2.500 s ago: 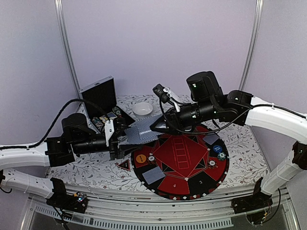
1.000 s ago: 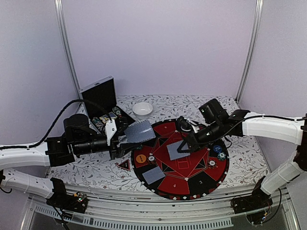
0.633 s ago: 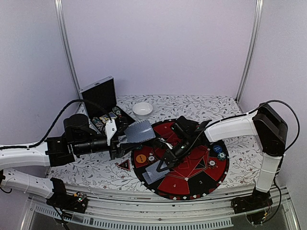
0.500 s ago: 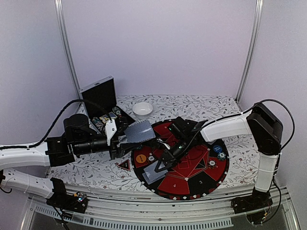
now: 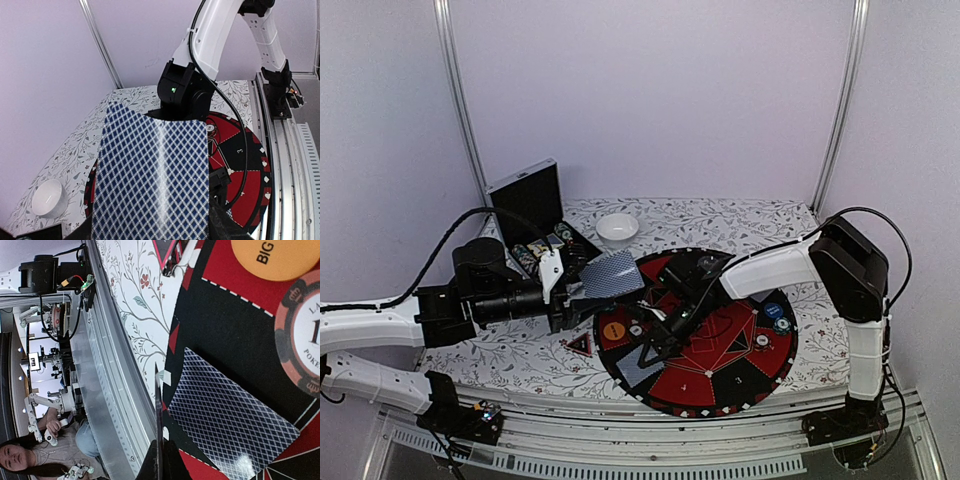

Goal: Distribute texas hold em gaming equipment
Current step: Distribute the poker card in the big blind area, then pick up the poker card from the face-down deck piles.

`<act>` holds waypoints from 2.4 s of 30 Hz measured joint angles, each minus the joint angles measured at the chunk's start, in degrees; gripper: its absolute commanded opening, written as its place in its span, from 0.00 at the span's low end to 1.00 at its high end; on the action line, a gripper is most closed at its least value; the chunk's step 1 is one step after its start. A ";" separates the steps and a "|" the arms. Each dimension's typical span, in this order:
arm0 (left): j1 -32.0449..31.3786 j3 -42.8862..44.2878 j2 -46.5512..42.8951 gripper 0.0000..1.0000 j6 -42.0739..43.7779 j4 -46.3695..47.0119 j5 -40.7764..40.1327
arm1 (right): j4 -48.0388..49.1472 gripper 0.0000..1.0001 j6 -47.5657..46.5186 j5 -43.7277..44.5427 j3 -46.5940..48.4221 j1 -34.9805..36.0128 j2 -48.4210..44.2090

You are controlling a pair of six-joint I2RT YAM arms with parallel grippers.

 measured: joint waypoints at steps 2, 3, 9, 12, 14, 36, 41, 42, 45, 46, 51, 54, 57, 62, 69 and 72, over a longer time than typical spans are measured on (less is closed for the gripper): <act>0.00 0.00 0.00 0.53 0.00 0.00 -0.02 | -0.44 0.02 0.00 0.52 0.07 0.02 0.17; 0.00 0.00 0.00 0.54 0.00 0.00 0.00 | -0.68 0.03 0.00 0.85 0.20 0.07 0.37; 0.00 0.00 0.00 0.53 0.00 0.00 0.00 | -2.21 0.06 -0.17 2.64 0.85 0.09 1.66; 0.00 0.00 0.00 0.53 0.00 0.00 0.00 | -3.02 0.17 -0.24 3.39 1.55 0.11 1.68; 0.00 0.00 0.00 0.53 0.00 0.00 0.02 | -3.19 0.29 -0.17 4.11 2.03 0.11 1.68; 0.00 0.00 0.00 0.53 0.02 -0.02 0.22 | -17.29 0.91 -0.28 27.26 3.67 0.31 -7.89; -0.02 0.00 0.09 0.53 0.24 -0.02 0.55 | -20.52 0.99 -0.59 36.96 4.44 0.31 -17.05; -0.02 0.00 0.15 0.53 0.28 -0.04 0.68 | -20.52 0.99 -0.81 39.19 4.81 0.31 -19.56; -0.07 0.00 0.59 0.53 0.63 -0.15 1.07 | -19.41 0.99 -1.42 45.29 5.55 0.31 -27.21; -0.07 0.00 0.72 0.54 0.68 -0.17 1.20 | -18.29 0.99 -1.66 46.84 5.51 0.28 -30.05; -0.37 0.02 0.94 0.53 1.25 -0.52 1.33 | -2.03 0.99 -3.37 43.10 -1.97 0.24 -45.29; -0.48 0.02 1.25 0.53 1.77 -0.63 1.31 | 8.35 0.99 -3.82 36.79 -7.48 0.87 -49.22; -0.63 0.02 1.27 0.53 2.08 -0.72 1.29 | 14.53 0.99 -3.82 32.68 -8.02 2.03 -45.64; -0.72 0.02 1.27 0.53 2.21 -0.79 1.25 | 17.05 0.99 -4.39 30.97 -7.34 4.39 -36.13; -0.79 0.02 1.27 0.53 2.62 -0.94 1.25 | 16.65 0.99 -4.87 32.04 -3.48 5.35 -30.18; -0.79 0.02 1.27 0.53 2.69 -0.94 1.25 | 15.56 0.99 -4.87 34.18 -2.12 5.31 -29.97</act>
